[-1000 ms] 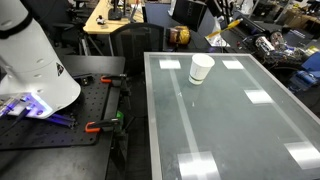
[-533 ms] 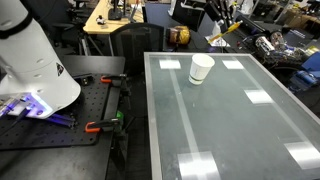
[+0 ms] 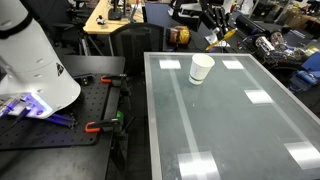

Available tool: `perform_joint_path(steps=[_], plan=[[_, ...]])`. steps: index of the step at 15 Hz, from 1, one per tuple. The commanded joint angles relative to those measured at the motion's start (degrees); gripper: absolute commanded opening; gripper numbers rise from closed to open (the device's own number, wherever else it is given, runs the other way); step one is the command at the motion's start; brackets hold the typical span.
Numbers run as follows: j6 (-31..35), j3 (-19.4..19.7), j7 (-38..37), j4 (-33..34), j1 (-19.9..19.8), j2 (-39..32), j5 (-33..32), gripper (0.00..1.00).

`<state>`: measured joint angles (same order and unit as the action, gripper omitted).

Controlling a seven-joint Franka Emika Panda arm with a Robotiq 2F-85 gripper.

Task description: Put the pen in the mug

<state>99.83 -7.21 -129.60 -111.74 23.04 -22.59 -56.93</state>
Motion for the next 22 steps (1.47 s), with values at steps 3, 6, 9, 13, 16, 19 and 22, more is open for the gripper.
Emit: perform_joint_path(steps=[3,6,9,13,16,19,22], plan=[[-1.43,-1.51,-3.83,-1.6,-0.81,0.37,-1.2,0.04],[-3.07,-1.53,-5.62,-1.8,-0.28,0.02,-1.64,0.04],[-6.48,-1.98,-8.11,-1.58,0.37,-0.78,-2.53,0.04],[-10.07,-3.21,-10.18,-0.97,0.64,-2.3,-3.58,0.04],[-11.19,-3.79,-10.91,-0.61,0.67,-3.56,-4.27,0.04],[-11.12,-3.83,-10.97,-0.01,0.88,-5.3,-5.45,0.04],[-10.77,-3.88,-10.89,0.43,0.96,-6.88,-7.17,0.04]])
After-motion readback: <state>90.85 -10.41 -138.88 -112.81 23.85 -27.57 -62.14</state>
